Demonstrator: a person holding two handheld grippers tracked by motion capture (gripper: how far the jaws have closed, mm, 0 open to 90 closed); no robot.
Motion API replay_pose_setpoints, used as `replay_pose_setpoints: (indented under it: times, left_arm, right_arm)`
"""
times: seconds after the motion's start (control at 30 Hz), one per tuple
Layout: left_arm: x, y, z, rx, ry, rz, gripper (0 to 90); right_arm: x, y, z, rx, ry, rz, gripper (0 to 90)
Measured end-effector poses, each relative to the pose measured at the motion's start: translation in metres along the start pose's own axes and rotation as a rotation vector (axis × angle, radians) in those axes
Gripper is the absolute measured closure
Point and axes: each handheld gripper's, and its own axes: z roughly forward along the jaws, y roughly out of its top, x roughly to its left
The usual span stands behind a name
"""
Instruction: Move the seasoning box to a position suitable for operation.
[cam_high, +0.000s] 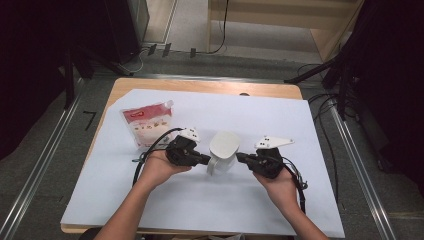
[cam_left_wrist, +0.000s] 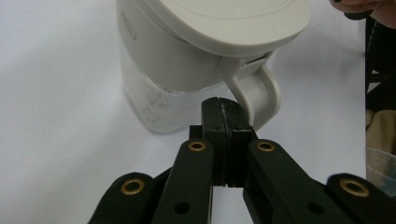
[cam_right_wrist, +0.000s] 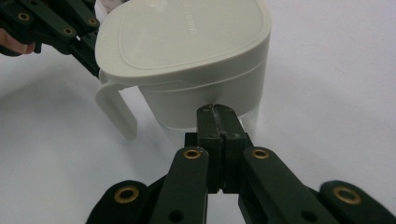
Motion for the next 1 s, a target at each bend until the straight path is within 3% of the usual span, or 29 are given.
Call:
replay_pose_setpoints:
  times: [0.2,0.77,0.87,1.0]
  left_arm:
    - [-0.007,0.004,0.007,0.007,-0.02,0.015,90.0]
    - [-0.027,0.017,0.033,-0.003,-0.005,0.047,90.0]
    - [-0.028,0.018,0.038,-0.009,-0.008,0.032,89.7]
    - [-0.025,0.016,0.031,-0.014,-0.025,0.024,86.0]
  right_arm:
    - [-0.006,0.002,0.001,-0.007,-0.011,0.015,90.0]
    - [-0.02,0.011,0.007,0.001,-0.037,0.042,90.0]
    - [-0.021,0.011,0.008,0.003,-0.035,0.038,90.0]
    - [-0.022,0.011,0.002,-0.014,-0.037,0.036,90.0]
